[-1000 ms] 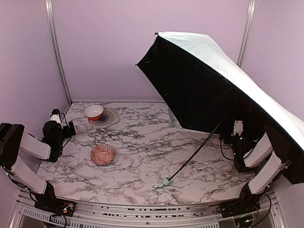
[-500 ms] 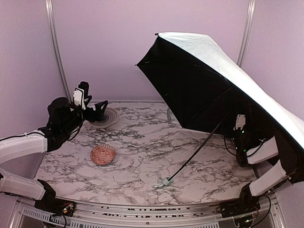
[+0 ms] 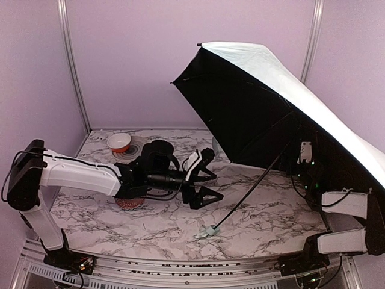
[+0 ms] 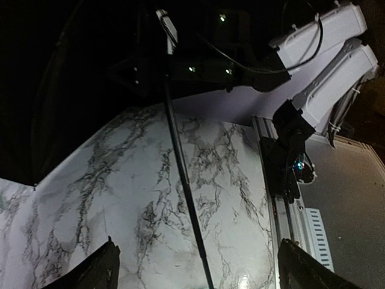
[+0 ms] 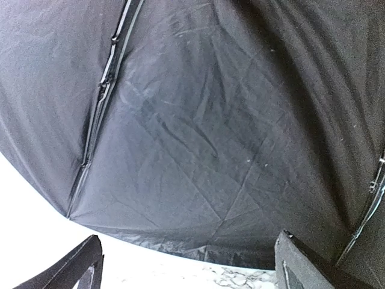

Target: Put away the umbrella

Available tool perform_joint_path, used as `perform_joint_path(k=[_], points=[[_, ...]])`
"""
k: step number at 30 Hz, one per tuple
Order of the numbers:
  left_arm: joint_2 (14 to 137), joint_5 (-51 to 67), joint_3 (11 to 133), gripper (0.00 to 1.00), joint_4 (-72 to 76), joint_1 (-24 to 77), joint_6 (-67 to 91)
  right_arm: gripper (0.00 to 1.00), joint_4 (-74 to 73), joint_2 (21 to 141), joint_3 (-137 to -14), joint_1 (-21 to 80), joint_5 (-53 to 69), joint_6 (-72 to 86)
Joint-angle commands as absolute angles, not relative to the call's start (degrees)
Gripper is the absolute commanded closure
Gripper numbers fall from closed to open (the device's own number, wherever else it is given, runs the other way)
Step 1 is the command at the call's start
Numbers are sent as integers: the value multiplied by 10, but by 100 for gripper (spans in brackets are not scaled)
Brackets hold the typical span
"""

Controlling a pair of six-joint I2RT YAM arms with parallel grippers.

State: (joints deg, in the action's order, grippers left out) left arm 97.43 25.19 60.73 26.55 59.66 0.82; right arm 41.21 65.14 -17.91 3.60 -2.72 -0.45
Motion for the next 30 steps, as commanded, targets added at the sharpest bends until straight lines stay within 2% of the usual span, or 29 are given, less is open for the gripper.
perform_joint_path(k=[1,5,7,11,15,17,22,30], points=[[1032,275,639,4,250,625,-27,4,360,630,-178,43,7,-5],[1089,275,677,3,256,633,-3,5,341,628,-187,51,13,-11],[1124,268,699,7,256,637,19,5,315,626,-195,54,15,-13],[1196,265,753,28,246,643,87,5,290,614,-199,59,25,-18],[1205,219,759,40,247,668,59,6,269,590,-195,62,34,-17],[1208,207,759,55,246,669,70,6,262,574,-189,62,37,-14],[1199,193,752,100,247,669,92,7,239,529,-184,64,40,-3],[1125,20,734,100,324,663,162,10,156,478,-257,87,93,20]])
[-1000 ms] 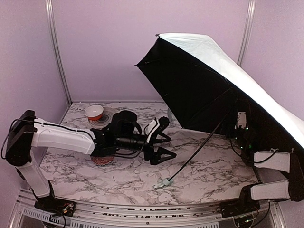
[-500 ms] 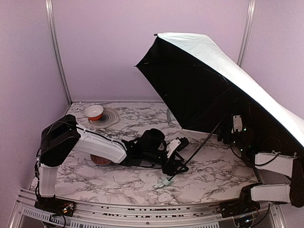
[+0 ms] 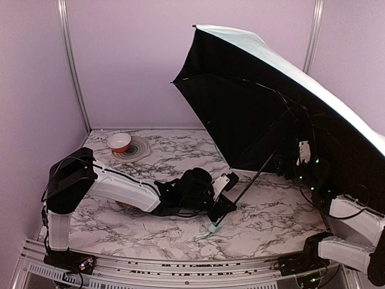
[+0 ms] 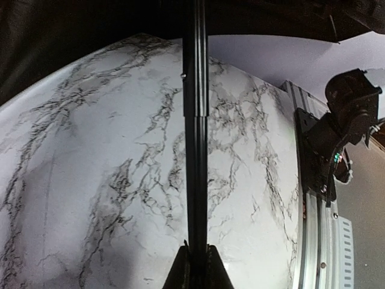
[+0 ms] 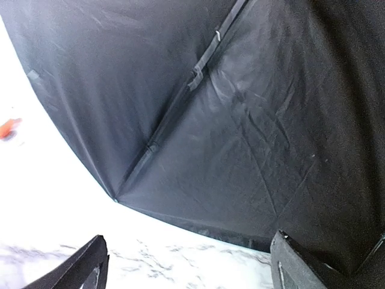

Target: Put away the umbrella

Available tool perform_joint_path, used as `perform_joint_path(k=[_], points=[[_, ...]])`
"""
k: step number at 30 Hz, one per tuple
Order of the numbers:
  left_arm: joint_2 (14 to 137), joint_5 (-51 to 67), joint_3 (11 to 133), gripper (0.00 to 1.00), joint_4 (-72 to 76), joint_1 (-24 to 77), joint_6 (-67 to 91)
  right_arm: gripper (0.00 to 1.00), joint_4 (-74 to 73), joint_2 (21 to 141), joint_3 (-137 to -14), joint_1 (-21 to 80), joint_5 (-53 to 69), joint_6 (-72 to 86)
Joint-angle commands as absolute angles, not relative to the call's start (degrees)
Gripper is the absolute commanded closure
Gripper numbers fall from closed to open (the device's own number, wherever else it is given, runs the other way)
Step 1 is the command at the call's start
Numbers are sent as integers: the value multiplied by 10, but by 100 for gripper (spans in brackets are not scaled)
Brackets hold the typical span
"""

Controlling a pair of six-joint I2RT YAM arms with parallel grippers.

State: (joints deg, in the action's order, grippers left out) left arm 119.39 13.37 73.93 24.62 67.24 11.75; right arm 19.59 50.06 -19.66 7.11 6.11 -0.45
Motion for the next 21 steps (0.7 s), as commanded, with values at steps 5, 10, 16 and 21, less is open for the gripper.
perform_joint_path(k=[5,10,16,21], points=[[1103,-54,723,100,331,664,171,7,204,458,-309,92,144,138],[1094,-109,699,100,334,667,163,0,403,499,-315,98,140,398],[1096,-142,697,100,335,677,145,4,485,636,-443,171,76,424],[1092,-152,692,100,342,679,149,9,520,738,-514,191,59,452]])
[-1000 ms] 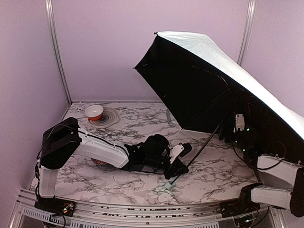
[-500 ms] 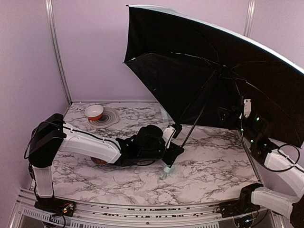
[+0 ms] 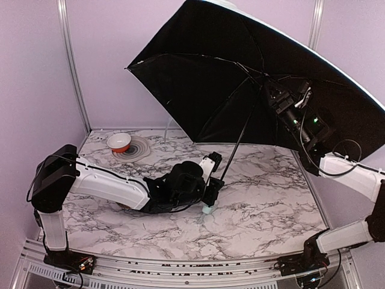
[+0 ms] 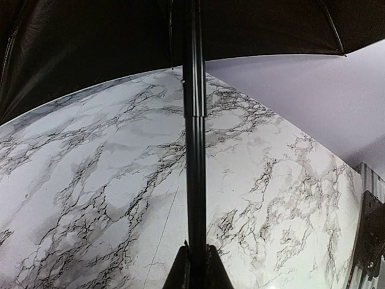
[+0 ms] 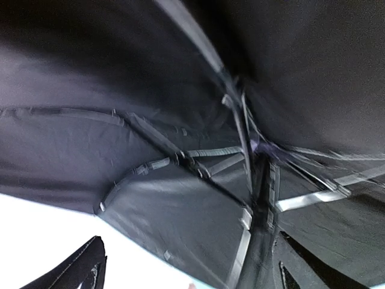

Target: Put away the umbrella

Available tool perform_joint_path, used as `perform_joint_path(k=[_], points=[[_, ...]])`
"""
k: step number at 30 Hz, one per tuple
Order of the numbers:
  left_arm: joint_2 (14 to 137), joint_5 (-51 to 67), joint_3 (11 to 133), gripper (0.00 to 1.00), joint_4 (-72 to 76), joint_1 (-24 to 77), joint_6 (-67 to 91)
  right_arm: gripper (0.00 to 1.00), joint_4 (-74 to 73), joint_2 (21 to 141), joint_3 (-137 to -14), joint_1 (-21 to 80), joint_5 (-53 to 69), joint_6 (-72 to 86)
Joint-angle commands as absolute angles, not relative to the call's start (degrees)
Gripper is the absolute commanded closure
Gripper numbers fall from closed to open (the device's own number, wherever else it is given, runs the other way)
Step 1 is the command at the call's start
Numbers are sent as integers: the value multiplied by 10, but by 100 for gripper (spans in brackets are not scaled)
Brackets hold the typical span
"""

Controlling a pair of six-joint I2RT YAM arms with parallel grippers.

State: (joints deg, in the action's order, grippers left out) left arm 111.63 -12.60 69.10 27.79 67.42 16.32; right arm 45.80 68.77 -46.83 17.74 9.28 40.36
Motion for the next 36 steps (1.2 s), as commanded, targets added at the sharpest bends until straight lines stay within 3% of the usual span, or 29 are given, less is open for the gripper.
perform_joint_path(k=[1,6,15,22,34,36], points=[[1091,-151,691,100,344,680,152,11,522,748,-517,193,42,457],[1090,-144,685,100,356,680,159,17,514,768,-519,214,-48,458],[1092,-140,683,100,363,680,157,21,438,813,-557,216,-75,494],[1095,-136,687,100,366,680,149,39,445,825,-552,215,-74,486],[1094,-134,683,100,367,680,146,42,433,848,-574,216,-35,494],[1094,-135,682,100,368,680,146,47,429,847,-574,215,-32,497]])
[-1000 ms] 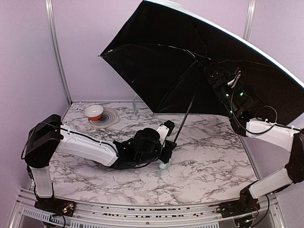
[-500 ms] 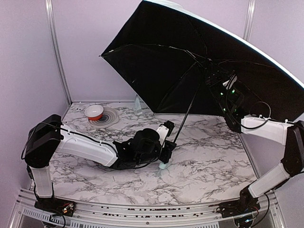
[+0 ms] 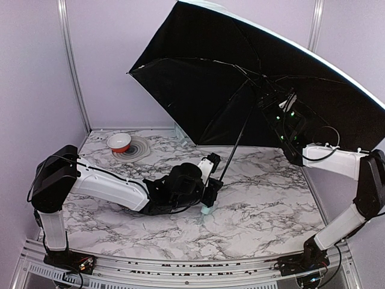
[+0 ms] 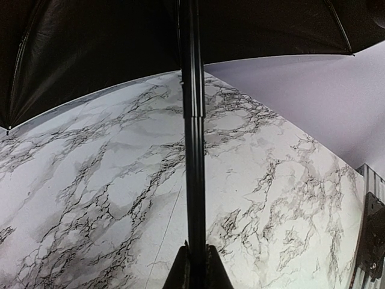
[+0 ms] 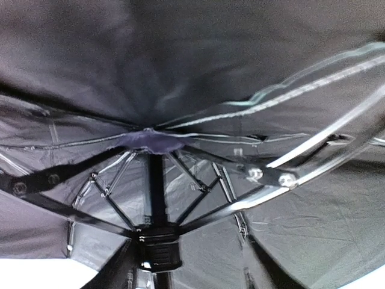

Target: Put away the umbrella

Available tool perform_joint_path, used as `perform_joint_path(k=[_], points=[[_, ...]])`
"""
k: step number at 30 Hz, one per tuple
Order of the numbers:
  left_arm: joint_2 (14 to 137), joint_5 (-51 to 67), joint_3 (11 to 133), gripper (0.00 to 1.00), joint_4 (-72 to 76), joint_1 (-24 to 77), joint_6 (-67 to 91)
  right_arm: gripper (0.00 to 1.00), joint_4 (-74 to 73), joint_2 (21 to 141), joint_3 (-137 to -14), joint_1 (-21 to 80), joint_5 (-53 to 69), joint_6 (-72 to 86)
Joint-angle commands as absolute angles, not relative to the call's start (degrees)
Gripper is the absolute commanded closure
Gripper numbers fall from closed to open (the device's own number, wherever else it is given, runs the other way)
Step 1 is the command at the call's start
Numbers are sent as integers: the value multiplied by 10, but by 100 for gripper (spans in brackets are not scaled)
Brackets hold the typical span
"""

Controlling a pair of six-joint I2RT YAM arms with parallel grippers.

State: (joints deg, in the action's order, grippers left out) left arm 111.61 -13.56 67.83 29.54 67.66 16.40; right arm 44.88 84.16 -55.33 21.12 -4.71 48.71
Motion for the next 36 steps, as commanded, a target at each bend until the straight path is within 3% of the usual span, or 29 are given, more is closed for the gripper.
perform_joint_path(k=[1,6,11,15,19,22,25,29,31,34,36], points=[[1094,-135,683,100,368,680,146,54,426,846,-573,216,-36,498],[1093,-135,681,100,369,680,143,87,425,839,-569,216,-47,484],[1091,-134,681,100,370,680,144,100,423,838,-572,216,-39,474],[1088,-137,680,100,371,680,149,98,420,836,-574,216,-31,465],[1083,-150,679,100,371,680,150,50,334,833,-611,225,-17,420],[1082,-172,679,100,371,680,147,40,265,824,-639,254,-102,355],[1080,-192,678,100,371,680,147,39,229,827,-658,285,-202,279],[1079,-200,677,100,371,680,147,39,181,850,-677,297,-211,279],[1079,-201,677,100,370,680,146,48,162,855,-681,298,-210,296],[1078,-201,678,100,370,680,144,69,179,854,-672,299,-192,305],[1076,-202,677,100,370,680,138,76,184,855,-674,300,-183,306]])
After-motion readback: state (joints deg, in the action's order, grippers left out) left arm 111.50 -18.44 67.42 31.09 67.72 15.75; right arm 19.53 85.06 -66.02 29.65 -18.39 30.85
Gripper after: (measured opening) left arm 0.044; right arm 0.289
